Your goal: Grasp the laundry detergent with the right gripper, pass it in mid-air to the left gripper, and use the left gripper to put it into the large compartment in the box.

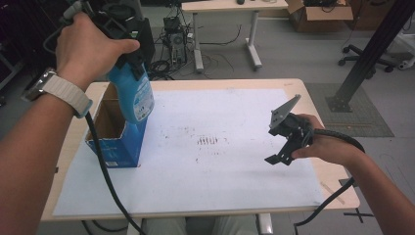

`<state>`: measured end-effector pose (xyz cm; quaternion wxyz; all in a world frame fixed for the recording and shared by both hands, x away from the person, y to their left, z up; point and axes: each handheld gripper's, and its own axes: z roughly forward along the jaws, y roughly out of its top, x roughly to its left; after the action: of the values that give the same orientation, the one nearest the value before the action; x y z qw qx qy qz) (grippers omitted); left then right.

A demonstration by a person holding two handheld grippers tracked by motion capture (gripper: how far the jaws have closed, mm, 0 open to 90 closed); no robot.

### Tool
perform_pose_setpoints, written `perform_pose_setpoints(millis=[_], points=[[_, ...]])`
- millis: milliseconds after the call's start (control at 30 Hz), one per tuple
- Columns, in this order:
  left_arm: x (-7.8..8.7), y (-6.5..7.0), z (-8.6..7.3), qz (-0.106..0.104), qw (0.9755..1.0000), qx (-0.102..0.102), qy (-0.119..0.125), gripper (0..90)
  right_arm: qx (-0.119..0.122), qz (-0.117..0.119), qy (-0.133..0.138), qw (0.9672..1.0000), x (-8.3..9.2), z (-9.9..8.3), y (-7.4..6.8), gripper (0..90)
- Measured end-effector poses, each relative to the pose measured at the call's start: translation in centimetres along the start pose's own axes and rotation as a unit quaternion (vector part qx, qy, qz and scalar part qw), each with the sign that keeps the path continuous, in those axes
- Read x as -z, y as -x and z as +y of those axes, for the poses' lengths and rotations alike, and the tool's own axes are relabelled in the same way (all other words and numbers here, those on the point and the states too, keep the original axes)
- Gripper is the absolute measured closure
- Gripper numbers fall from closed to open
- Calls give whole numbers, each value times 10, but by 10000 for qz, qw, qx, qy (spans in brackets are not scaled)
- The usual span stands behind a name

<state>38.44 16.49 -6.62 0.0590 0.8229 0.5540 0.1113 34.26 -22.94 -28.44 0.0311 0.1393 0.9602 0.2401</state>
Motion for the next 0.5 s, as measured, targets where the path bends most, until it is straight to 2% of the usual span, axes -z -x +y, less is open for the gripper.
perform_pose_setpoints(millis=[267,500], points=[[-1,-25,-2,70,9983,586,-28,379,26,-37,-1,10000,1,0,2,52],[-4,-40,-6,243,9954,925,37,378,19,-30,-20,10000,0,-1,4,52]])
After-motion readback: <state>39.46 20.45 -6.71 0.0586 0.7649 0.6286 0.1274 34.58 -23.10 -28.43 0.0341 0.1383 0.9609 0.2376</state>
